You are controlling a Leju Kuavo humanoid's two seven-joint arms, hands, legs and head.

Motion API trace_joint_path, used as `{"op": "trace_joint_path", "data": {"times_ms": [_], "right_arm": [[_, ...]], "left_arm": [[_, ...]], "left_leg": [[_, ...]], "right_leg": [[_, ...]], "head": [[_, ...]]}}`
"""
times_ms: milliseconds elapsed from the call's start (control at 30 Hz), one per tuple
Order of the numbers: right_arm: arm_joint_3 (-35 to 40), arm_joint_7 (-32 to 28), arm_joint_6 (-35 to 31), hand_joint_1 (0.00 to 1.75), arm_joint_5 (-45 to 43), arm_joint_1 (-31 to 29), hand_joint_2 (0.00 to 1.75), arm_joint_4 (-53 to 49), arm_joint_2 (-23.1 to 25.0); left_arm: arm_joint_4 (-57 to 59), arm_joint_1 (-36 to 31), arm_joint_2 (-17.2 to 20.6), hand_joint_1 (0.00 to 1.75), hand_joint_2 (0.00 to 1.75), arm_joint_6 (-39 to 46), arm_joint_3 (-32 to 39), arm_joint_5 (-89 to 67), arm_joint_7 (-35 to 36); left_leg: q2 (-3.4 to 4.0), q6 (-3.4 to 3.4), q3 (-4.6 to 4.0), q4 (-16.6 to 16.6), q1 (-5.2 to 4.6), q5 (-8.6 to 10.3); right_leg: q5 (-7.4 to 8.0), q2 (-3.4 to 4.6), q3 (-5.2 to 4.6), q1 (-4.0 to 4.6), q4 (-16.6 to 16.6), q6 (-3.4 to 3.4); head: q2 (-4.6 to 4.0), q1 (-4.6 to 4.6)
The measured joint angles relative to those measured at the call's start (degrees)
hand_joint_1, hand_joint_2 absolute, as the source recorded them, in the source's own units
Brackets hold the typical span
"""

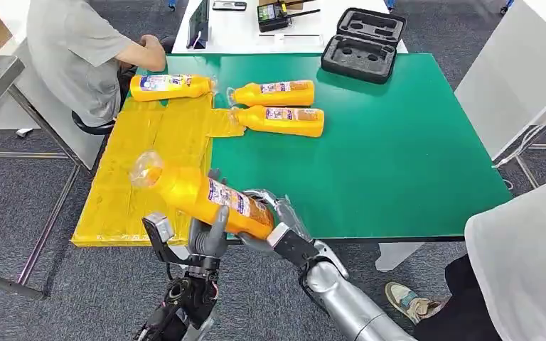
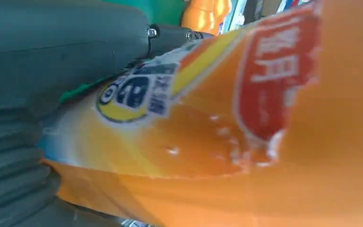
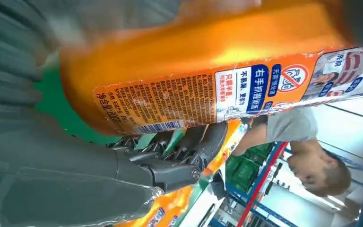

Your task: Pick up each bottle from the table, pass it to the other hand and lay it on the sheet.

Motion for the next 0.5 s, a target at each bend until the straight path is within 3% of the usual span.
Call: {"op": "trace_joint_path", "data": {"times_ms": [500], "right_arm": [[-2.17, -0.09, -2.03, 1.59, 0.31, 1.46, 1.75, -1.16, -0.63]], "left_arm": [[0.00, 0.65, 0.00, 0.00, 0.00, -0.52, 0.72, -1.92, 0.09]], "left_leg": [[-0.01, 0.00, 0.00, 0.00, 0.00, 0.00]], "right_leg": [[0.00, 0.00, 0.00, 0.00, -0.01, 0.00]], "head": [[0.00, 0.00]]}}
